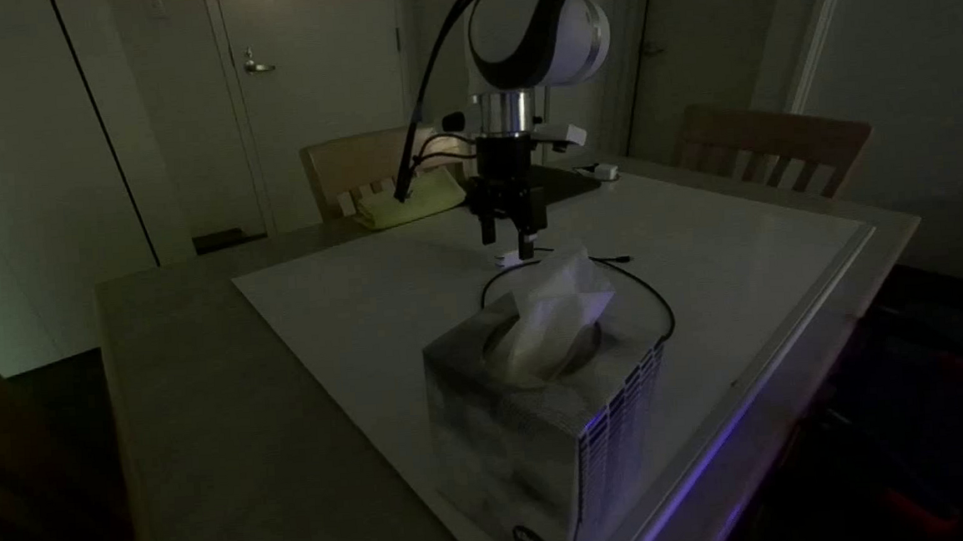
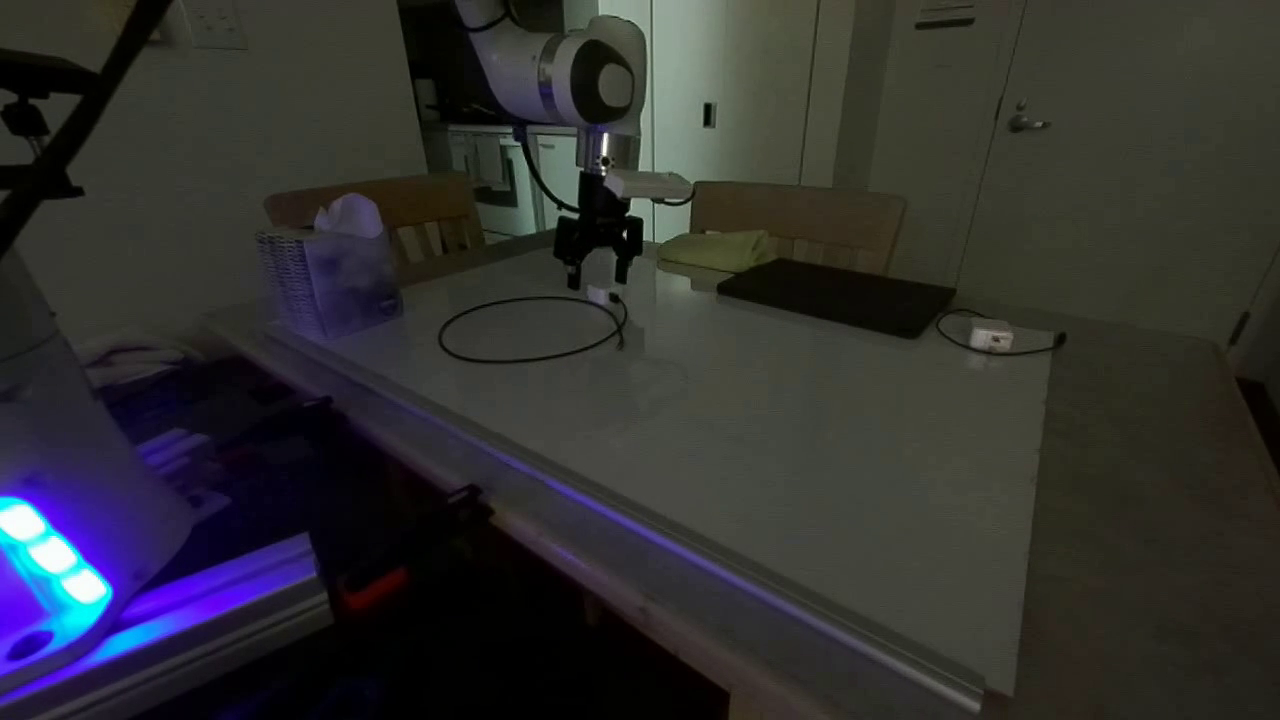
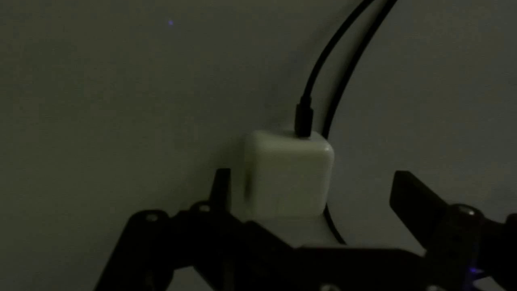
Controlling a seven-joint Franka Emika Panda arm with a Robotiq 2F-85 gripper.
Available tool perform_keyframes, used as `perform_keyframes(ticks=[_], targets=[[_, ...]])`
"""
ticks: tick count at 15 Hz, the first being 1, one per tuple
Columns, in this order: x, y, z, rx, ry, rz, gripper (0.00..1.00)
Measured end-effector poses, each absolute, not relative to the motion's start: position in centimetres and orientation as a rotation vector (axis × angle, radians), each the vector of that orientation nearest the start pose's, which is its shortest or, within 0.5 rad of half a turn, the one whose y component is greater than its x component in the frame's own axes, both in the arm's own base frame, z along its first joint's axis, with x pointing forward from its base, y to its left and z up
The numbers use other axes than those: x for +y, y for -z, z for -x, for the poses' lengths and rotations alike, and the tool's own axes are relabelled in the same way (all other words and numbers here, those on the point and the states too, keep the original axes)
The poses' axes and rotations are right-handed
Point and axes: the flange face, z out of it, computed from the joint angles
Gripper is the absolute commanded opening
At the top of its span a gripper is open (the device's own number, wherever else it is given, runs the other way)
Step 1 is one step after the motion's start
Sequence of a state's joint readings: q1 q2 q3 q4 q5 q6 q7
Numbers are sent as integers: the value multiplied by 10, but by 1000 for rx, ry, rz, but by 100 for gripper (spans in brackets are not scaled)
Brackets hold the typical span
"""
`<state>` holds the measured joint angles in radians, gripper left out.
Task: Unwind the black charging cable
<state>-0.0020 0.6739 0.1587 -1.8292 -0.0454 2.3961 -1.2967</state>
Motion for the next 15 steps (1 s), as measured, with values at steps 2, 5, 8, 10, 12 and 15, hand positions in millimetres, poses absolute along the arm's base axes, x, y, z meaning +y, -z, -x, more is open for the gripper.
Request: perform_keyframes(ticks=[2, 5, 8, 10, 12, 15], targets=[[92, -152, -621, -1989, -83, 2271, 100], [91, -147, -617, -1959, -84, 2298, 64], [91, -148, -618, -1944, -71, 2319, 44], [91, -148, -618, -1940, -67, 2326, 31], [91, -150, -618, -1938, -65, 2330, 27], [90, -150, -619, -1944, -68, 2331, 27]])
